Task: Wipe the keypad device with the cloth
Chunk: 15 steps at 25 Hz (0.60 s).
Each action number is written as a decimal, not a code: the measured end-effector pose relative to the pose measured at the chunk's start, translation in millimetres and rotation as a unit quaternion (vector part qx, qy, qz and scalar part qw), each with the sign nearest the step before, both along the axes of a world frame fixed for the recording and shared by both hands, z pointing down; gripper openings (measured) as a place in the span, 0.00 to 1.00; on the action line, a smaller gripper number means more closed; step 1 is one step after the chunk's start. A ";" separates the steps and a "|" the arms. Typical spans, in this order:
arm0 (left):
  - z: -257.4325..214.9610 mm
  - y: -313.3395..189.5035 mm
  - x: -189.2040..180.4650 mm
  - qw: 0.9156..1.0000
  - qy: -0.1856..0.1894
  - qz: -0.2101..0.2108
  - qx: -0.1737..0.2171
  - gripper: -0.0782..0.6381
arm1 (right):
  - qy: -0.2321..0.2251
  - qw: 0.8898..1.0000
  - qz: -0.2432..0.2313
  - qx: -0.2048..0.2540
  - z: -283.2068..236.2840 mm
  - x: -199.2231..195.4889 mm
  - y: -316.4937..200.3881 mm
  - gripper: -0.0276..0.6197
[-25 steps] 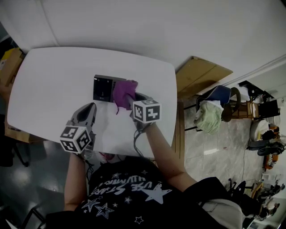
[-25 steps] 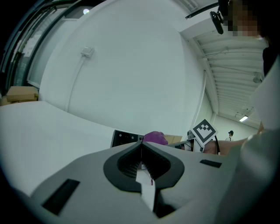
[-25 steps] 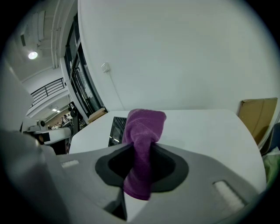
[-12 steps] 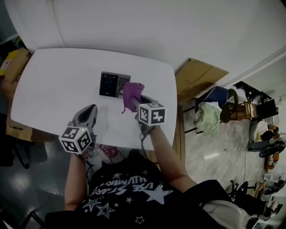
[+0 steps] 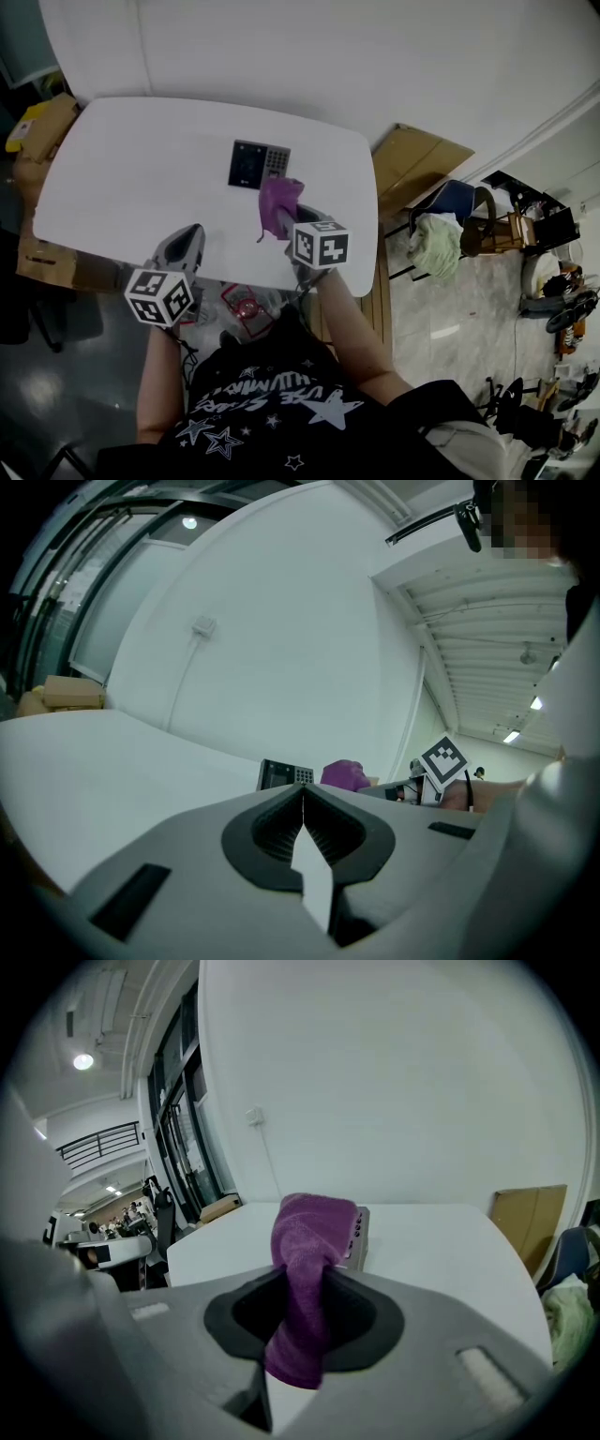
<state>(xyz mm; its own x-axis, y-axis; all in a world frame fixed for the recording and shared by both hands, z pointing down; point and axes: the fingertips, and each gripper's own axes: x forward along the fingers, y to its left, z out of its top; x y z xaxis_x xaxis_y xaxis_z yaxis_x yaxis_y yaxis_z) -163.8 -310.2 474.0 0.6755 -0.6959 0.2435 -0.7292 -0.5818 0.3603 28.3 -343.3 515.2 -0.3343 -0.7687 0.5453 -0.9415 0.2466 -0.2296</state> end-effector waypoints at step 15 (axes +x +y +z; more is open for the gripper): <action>0.8 44.9 -34.0 1.000 0.013 0.022 0.002 0.12 | 0.020 0.999 0.024 0.009 -10.9 -21.2 57.7 0.19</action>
